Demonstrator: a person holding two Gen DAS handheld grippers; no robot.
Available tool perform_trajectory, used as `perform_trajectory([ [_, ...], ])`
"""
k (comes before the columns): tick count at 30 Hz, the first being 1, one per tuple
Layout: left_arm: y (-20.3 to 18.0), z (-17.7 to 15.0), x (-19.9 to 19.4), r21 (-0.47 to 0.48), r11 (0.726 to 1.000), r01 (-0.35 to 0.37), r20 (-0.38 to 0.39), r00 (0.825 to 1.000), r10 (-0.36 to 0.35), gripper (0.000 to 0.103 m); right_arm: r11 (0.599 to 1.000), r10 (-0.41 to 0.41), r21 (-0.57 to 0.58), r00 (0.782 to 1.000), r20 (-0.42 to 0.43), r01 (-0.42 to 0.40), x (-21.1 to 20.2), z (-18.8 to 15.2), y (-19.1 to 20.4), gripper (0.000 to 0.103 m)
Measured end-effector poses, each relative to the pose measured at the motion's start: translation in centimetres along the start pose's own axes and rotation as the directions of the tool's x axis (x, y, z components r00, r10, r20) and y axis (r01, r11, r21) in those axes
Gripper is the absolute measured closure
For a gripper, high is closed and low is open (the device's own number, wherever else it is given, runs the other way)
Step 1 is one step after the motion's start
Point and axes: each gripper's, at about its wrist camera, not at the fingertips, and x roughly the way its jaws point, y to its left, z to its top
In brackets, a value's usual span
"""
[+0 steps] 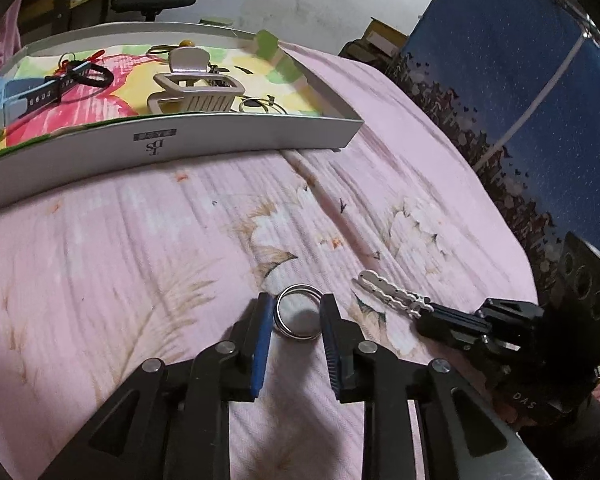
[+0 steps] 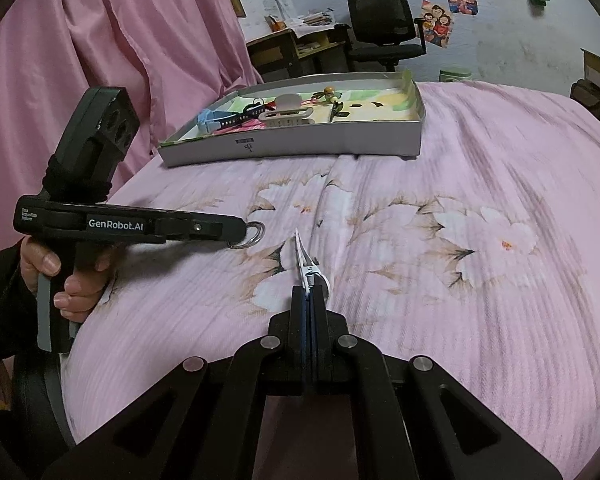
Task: Organize jewelry
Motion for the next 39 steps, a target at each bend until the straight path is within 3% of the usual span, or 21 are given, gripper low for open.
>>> perform_trajectory([
  [8,0.7,0.0,0.2,-0.03,0.999,-0.022,-0.006,1.0,0.022,0.098,1.0,-0.007,0.01,1.0,0.004,0.007,0.3,0.0,0.2,0.101],
  [15,0.0,-0.5,-0.6,0.009,0.998,-0.055,0.038,0.998,0.055,0.099,0.999,-0.012,0.03,1.0,0.012,0.012,0.5,0.0,0.2,0.101],
  [20,-0.9,-1.0,-2.4,0.048,0.992,-0.117,0.118,0.987,0.111,0.099,0.999,-0.015,0.048,0.999,0.04,0.013,0.3,-0.2,0.2,0.101],
  [31,-2.0,-1.3,-6.1,0.08,0.975,-0.206,0.28,0.944,0.176,0.1,0.996,-0.032,0.082,0.988,0.154,0.02,-0.6,0.0,0.6,0.101],
  [34,-1.8,-1.1,-7.1,0.063,0.974,-0.218,0.335,0.924,0.185,0.1,0.996,-0.03,0.089,0.984,0.176,0.014,-0.7,0.4,0.6,0.101],
  [39,-0.9,-0.3,-9.4,0.014,0.968,-0.25,0.446,0.868,0.218,0.1,0.995,-0.03,0.095,0.971,0.239,0.007,-0.9,1.7,1.1,0.101],
])
